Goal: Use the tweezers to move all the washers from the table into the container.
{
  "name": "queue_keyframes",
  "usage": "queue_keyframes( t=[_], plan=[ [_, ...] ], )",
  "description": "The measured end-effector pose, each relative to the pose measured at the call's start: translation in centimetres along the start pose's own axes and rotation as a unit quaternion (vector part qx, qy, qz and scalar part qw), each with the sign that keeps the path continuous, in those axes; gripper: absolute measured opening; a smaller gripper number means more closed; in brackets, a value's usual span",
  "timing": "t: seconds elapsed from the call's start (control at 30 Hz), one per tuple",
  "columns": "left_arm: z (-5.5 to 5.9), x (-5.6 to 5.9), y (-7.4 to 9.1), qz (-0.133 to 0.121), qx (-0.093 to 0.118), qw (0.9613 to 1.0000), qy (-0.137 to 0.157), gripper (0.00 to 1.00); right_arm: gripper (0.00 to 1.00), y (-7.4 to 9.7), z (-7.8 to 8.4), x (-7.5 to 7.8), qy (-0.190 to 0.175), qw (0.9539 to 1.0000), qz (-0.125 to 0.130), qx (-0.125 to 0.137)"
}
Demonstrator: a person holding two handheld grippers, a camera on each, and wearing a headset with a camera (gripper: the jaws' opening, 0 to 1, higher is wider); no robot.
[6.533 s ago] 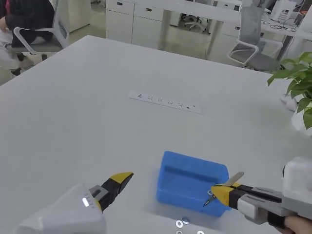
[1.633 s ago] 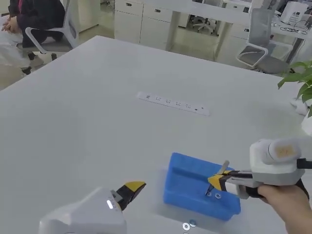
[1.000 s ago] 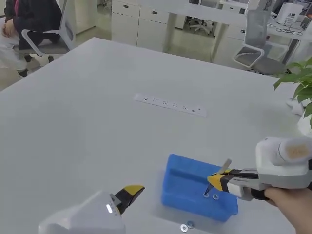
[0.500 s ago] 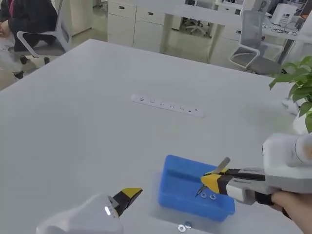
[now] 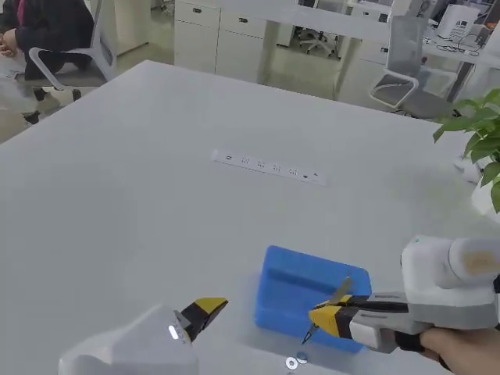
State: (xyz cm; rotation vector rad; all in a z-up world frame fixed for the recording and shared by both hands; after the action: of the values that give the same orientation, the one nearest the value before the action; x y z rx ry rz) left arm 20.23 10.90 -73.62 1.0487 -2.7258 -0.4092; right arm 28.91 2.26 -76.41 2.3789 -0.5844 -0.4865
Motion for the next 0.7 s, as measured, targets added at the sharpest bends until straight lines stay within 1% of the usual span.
queue_keyframes(
  t=[0.03, 0.07, 0.1, 0.2, 0.27, 0.37, 0.43, 0.57, 0.7],
  plan=[
    [0.0, 0.0, 0.0, 0.000, -0.001, 1.0000, -0.001, 0.86, 0.04, -0.2, 0.7, 0.3, 0.020, 0.9996, 0.010, -0.018],
    [0.1, 0.0, 0.0, 0.000, -0.002, 1.0000, -0.001, 0.86, 0.04, -0.4, 1.0, 0.4, 0.033, 0.9991, 0.012, -0.023],
    [0.1, 0.0, 0.0, 0.001, -0.003, 1.0000, -0.002, 0.86, 0.04, -0.6, 1.2, 0.3, 0.039, 0.9989, 0.012, -0.024],
    [0.2, 0.0, -0.1, 0.001, -0.005, 1.0000, -0.002, 0.85, 0.04, -1.1, 1.6, 0.3, 0.023, 0.9996, 0.003, -0.017],
    [0.2, 0.0, -0.1, 0.001, -0.006, 1.0000, -0.003, 0.85, 0.04, -1.4, 1.8, 0.5, 0.020, 0.9997, 0.005, -0.012],
    [0.2, 0.0, -0.1, 0.000, -0.007, 1.0000, -0.005, 0.85, 0.04, -1.6, 2.0, 0.5, 0.014, 0.9998, 0.005, -0.014],
    [0.2, 0.0, -0.1, -0.001, -0.008, 1.0000, -0.005, 0.85, 0.04, -1.6, 2.2, 0.6, 0.017, 0.9997, 0.006, -0.019],
    [0.3, -0.1, -0.1, -0.001, -0.010, 0.9999, -0.007, 0.85, 0.04, -1.7, 2.1, 0.7, 0.024, 0.9995, 0.007, -0.018],
    [0.3, -0.1, -0.1, -0.001, -0.011, 0.9999, -0.007, 0.85, 0.04, -1.9, 2.1, 0.5, 0.029, 0.9994, 0.002, -0.018]
  ],
)
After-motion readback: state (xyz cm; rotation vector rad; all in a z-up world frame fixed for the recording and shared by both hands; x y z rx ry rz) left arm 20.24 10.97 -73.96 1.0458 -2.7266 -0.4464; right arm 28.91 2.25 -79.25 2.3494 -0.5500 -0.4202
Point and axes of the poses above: the centre of the closed fingertips' face, and the gripper's own axes: y roughly backward along the fingers, x roughly to its right, z roughly out of its underside, the point moved 3 cm from there along y, roughly backward along the fingers, and after that the axes turned 4 degrees about z, right-handed, at the moved point
